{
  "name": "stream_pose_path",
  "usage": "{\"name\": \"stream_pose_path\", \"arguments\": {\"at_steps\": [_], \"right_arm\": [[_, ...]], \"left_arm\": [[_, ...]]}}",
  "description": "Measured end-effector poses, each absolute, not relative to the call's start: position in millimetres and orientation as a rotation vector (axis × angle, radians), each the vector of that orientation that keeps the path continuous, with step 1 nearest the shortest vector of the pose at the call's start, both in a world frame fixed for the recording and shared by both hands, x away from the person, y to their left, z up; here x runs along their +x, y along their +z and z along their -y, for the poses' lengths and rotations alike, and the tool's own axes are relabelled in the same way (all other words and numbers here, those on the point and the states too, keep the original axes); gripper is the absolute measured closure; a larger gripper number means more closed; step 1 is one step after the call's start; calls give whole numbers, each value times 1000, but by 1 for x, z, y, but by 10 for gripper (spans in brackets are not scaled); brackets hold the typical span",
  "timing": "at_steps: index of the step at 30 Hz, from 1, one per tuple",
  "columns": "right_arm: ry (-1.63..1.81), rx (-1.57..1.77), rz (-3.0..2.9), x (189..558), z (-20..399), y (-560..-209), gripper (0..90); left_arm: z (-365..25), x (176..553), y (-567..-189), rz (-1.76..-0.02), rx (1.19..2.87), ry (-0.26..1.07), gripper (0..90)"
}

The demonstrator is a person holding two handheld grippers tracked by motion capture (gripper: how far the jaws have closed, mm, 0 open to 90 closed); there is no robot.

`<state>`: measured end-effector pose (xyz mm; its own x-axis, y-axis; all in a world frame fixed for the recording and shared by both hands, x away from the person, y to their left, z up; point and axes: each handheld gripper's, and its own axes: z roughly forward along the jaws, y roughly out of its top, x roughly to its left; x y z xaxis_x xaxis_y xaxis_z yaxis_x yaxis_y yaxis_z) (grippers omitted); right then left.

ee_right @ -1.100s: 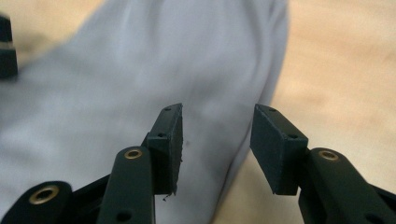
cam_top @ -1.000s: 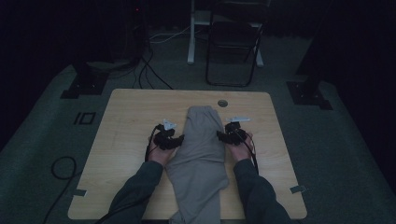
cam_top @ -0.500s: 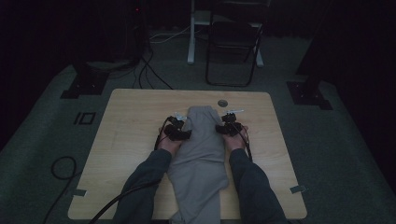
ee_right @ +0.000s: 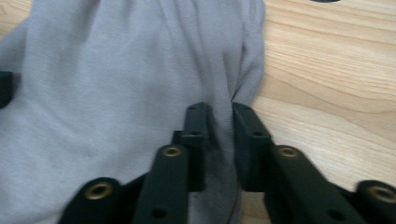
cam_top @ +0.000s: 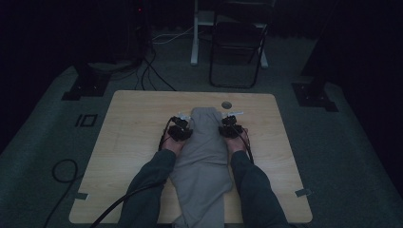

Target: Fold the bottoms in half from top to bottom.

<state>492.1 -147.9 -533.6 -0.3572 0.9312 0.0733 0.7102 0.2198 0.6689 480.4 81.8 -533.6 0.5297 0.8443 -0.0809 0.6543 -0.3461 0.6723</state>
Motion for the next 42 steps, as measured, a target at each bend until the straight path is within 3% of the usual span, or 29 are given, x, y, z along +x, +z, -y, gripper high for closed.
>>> {"name": "stream_pose_path", "arguments": {"at_steps": [3,10,27,42], "right_arm": [[911,1574,-2174,496,149,-532,858],[973,1575,-2169,504,155,-524,872],[1154,1458,-2088,515,160,-450,873],[1136,1378,-2169,477,160,-442,871]], "left_arm": [[-84,485,-532,-1225,2114,341,849],[-92,495,-512,-1221,2103,377,867],[-102,507,-425,-1133,1977,521,868],[-107,470,-428,-1057,1995,505,862]]}}
